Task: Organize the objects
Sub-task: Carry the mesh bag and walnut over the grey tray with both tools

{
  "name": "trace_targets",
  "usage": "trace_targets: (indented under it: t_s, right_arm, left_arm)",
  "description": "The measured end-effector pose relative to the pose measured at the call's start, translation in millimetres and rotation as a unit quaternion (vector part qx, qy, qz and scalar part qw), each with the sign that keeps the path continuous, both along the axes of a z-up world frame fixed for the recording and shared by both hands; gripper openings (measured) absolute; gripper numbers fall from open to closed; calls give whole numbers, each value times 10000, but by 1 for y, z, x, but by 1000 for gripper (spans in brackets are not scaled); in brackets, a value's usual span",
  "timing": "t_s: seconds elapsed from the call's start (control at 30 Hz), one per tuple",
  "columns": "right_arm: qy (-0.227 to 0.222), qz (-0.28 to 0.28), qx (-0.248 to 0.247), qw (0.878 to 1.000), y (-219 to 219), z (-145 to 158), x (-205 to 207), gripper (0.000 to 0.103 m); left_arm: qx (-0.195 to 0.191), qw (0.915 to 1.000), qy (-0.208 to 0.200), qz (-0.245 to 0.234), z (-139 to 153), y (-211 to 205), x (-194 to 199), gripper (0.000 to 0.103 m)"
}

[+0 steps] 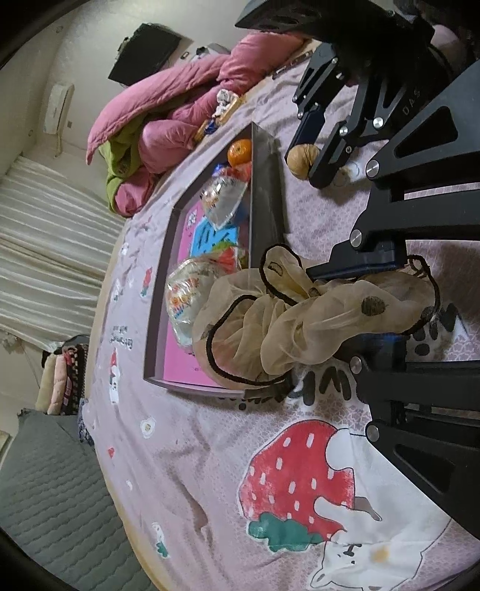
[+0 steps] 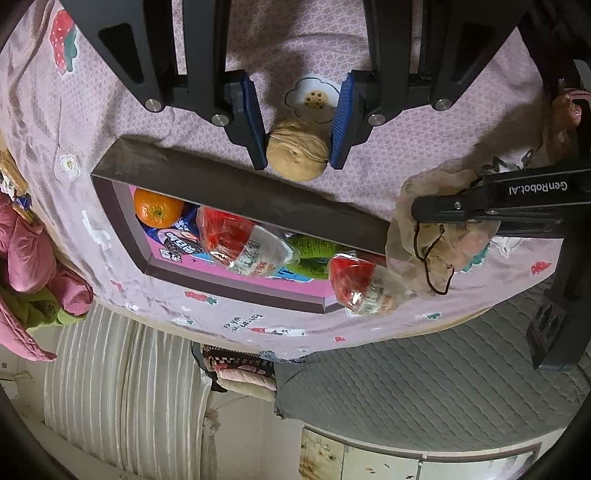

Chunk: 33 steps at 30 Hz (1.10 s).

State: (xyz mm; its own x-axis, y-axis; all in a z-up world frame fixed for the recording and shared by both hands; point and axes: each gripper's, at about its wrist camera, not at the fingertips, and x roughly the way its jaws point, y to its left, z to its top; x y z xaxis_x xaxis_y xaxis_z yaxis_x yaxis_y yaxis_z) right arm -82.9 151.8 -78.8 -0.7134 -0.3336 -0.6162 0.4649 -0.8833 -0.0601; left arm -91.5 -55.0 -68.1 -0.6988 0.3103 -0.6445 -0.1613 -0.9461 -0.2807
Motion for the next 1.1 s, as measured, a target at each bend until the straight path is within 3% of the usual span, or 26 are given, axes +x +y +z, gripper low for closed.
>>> trace_targets:
  t_s: [0.57, 1.1]
  right_arm:
    - [376, -72, -281, 9989, 9, 23, 3, 35]
    - [604, -396, -460, 9963, 36, 46, -16, 35]
  left_arm:
    - [-62, 9984, 527, -185, 31, 13, 13, 22]
    - [-90, 9955, 887, -334, 59, 34, -7, 22]
